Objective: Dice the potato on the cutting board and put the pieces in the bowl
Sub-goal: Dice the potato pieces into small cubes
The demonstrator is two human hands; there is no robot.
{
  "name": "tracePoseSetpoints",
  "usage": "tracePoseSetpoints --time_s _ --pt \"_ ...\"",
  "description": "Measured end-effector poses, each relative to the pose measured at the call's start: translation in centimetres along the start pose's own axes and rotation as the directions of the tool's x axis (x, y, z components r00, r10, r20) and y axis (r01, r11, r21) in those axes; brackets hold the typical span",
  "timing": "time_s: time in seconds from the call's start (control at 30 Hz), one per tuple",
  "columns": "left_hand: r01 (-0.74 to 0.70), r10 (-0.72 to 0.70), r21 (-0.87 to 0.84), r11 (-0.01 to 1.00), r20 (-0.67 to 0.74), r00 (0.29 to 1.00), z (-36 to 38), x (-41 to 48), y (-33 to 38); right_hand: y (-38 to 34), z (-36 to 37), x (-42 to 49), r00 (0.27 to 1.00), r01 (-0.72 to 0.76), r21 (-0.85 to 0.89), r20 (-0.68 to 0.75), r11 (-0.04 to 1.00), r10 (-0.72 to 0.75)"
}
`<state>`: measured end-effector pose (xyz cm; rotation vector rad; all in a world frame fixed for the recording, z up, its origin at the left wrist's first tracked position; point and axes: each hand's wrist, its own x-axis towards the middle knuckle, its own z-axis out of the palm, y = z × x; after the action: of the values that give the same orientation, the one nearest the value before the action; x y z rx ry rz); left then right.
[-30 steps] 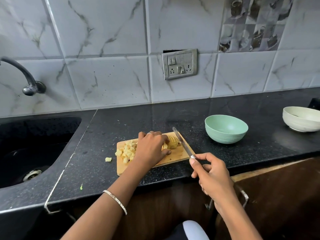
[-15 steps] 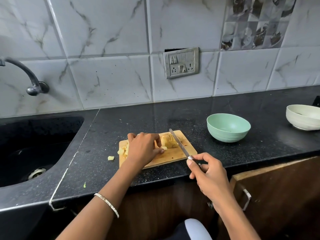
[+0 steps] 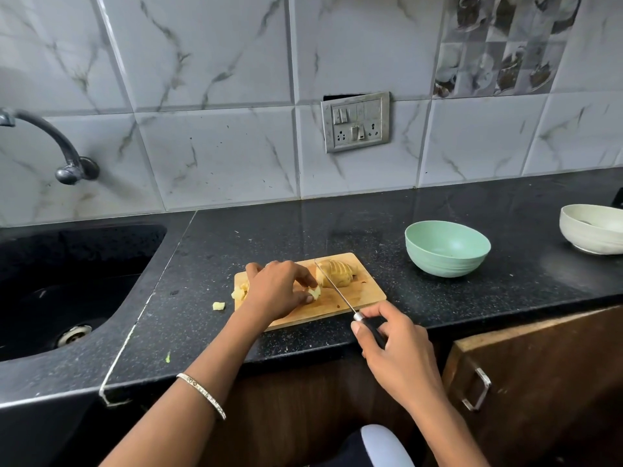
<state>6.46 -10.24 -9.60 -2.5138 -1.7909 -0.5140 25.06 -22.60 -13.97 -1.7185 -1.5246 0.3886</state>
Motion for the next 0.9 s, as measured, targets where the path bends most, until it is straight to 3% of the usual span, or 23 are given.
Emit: tracePoseSetpoints --time_s 0.3,0.63,0.9 --pt "0.057 -0.069 -0.079 0.995 -0.157 0.985 0.7 -0.6 -0.8 -0.8 1.1 -0.7 1.0 0.004 -0.106 0.025 0.994 -0.001" --pt "0.114 -0.141 -0.155 0.981 -0.181 0.973 1.3 -0.6 -1.7 -1.9 1.5 -1.3 0.999 0.005 -0.021 0.051 1.0 -0.004" --pt "0.095 -0.14 -0.241 0.966 -0.178 0.974 1.6 -0.7 -2.2 -2.9 1.7 -1.2 0.993 0.013 -0.067 0.115 0.998 -0.006"
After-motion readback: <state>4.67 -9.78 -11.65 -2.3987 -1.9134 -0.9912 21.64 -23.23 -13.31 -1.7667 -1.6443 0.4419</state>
